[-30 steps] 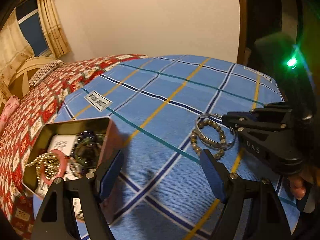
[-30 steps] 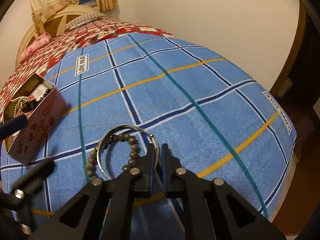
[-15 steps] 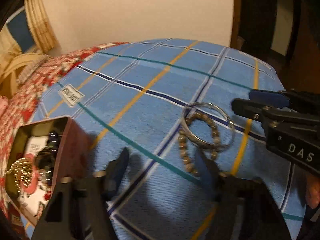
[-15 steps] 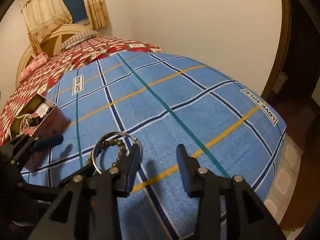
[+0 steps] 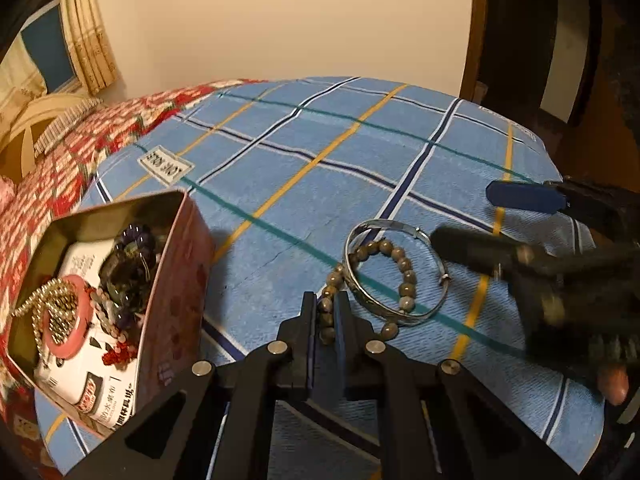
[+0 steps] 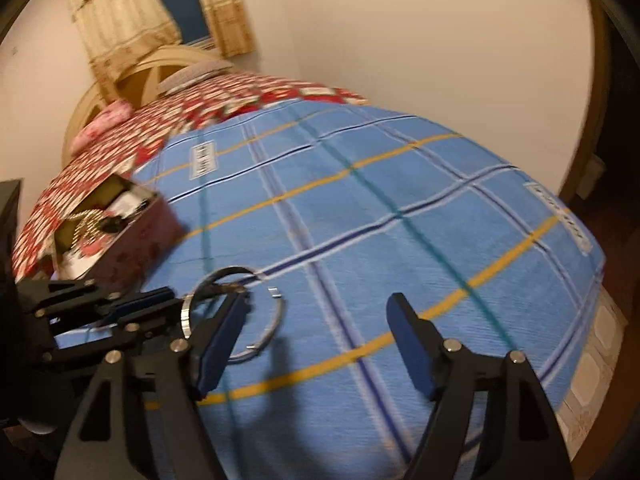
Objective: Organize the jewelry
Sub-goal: 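Reach both grippers to the silver bangle and grey bead bracelet, then grasp the grey bead bracelet with the left gripper while right grasps the silver bangle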
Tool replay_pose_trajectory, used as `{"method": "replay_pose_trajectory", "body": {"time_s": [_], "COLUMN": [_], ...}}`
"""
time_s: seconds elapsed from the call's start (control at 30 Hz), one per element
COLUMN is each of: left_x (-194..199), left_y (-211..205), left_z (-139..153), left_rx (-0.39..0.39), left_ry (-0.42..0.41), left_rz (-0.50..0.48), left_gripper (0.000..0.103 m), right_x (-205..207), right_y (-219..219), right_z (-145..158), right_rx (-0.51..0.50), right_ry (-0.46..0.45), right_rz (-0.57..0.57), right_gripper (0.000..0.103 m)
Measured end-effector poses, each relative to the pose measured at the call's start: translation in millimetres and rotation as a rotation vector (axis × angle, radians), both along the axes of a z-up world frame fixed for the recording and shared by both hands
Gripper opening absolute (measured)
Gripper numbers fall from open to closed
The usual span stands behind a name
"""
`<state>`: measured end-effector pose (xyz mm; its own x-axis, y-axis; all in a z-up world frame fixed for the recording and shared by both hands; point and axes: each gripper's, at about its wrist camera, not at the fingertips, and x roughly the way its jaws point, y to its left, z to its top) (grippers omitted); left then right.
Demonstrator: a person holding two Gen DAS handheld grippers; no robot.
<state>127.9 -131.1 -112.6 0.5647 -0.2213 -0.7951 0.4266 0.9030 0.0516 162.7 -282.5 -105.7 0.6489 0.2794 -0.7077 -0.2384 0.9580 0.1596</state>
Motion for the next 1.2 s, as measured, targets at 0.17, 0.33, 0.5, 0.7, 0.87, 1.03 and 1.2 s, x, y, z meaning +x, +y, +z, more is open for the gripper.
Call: {"method": "replay_pose_trajectory", "body": {"time_s": [0.17, 0.33, 0.5, 0.7, 0.87, 1.03, 1.2], "left_x": [-2.0, -4.9, -4.1, -4.7, -6.8, -7.9, -10.9], "left_y": [1.6, -2.6, 0.9, 2.9, 7.3, 14.7, 16.7], "left_z": [1.7, -0.8, -1.0, -0.8, 0.7, 3.8, 6.0], "left_rx": [-0.020, 0.023, -0.003, -0.009, -0.019, -0.045, -0.058], "left_ry": [-0.001, -0.007, 0.002, 0.005, 0.005, 0.006, 0.001], "left_rz": [-0.012, -0.009, -0.010, -0.012, -0.007, 0.008, 0.010], "left_gripper": [0.008, 0.008, 0.008, 0.008, 0.008, 0.008, 0.008], "right_x": [0.3, 12.6, 20.2, 25.4, 19.4, 12.1, 4.3], "right_y": [23.2, 39.9, 47.1, 41.6, 40.8, 23.7, 17.8], "right_z": [-0.2, -5.0, -7.7, -15.5, -12.0, -11.8, -12.7], "right_rx": [-0.012, -0.041, -0.037, -0.003, -0.037, -0.054, -0.072], "right_ry": [-0.003, 0.037, 0.065, 0.135, 0.133, 0.120, 0.119], "right_rz": [0.082, 0.115, 0.124, 0.110, 0.107, 0.038, 0.027], "right_gripper": [0.083, 0.083, 0.083, 0.079, 0.074, 0.074, 0.074]}}
